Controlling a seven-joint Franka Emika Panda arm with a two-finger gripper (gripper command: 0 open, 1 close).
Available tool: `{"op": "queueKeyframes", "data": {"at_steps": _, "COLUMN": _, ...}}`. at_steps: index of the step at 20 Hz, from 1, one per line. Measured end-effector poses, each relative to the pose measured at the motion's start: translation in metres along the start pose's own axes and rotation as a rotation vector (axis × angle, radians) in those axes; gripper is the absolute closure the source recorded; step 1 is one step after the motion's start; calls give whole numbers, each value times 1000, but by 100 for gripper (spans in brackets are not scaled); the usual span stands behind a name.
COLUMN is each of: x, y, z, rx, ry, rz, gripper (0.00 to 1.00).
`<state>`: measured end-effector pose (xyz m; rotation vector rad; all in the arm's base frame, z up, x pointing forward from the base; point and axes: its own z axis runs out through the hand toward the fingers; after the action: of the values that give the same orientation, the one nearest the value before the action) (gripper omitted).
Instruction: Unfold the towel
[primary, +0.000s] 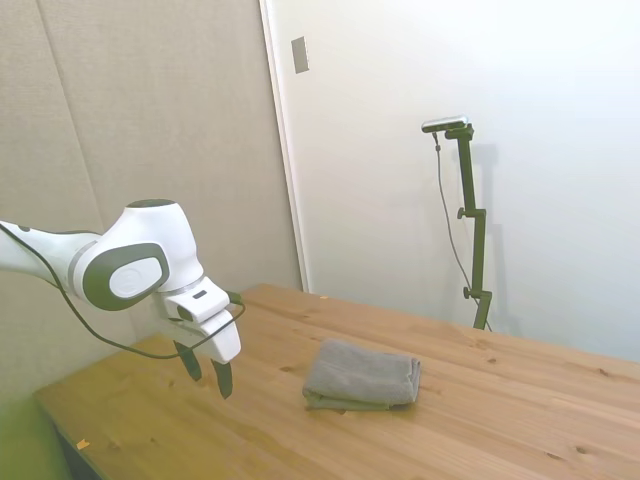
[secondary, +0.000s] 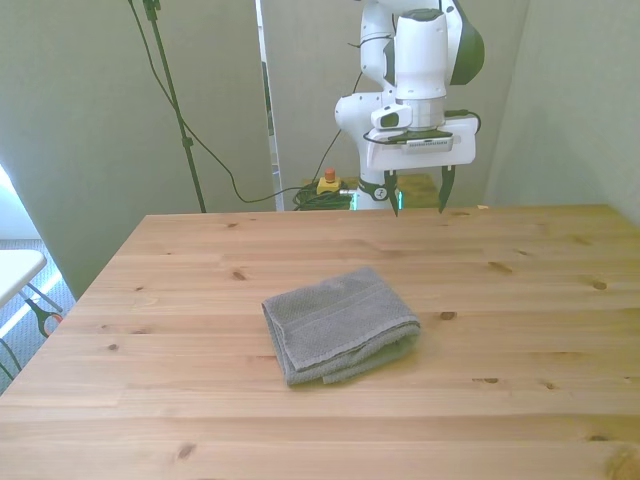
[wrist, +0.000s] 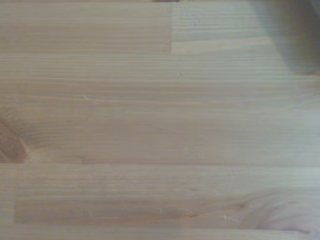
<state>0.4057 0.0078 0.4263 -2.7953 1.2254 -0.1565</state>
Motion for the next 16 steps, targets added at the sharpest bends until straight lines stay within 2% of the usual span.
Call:
{"op": "queueKeyframes", "data": {"at_steps": 3, "x": 4, "y": 2, "z": 0, "rx": -1, "ry": 3, "rz": -2, "gripper": 0}}
{"op": "queueKeyframes", "data": {"at_steps": 6, "x": 38, "y": 18, "z": -16, "rx": 4, "ry": 43, "rz": 27, "gripper": 0}}
{"op": "queueKeyframes", "data": {"at_steps": 10, "x": 118, "y": 65, "z": -43, "rx": 27, "ry": 74, "rz": 115, "gripper": 0}}
{"op": "queueKeyframes", "data": {"at_steps": 13, "x": 186, "y": 108, "z": -48, "rx": 37, "ry": 85, "rz": 194, "gripper": 0}}
{"op": "queueKeyframes", "data": {"at_steps": 16, "x": 249, "y": 147, "z": -42, "rx": 122, "ry": 18, "rz": 264, "gripper": 0}}
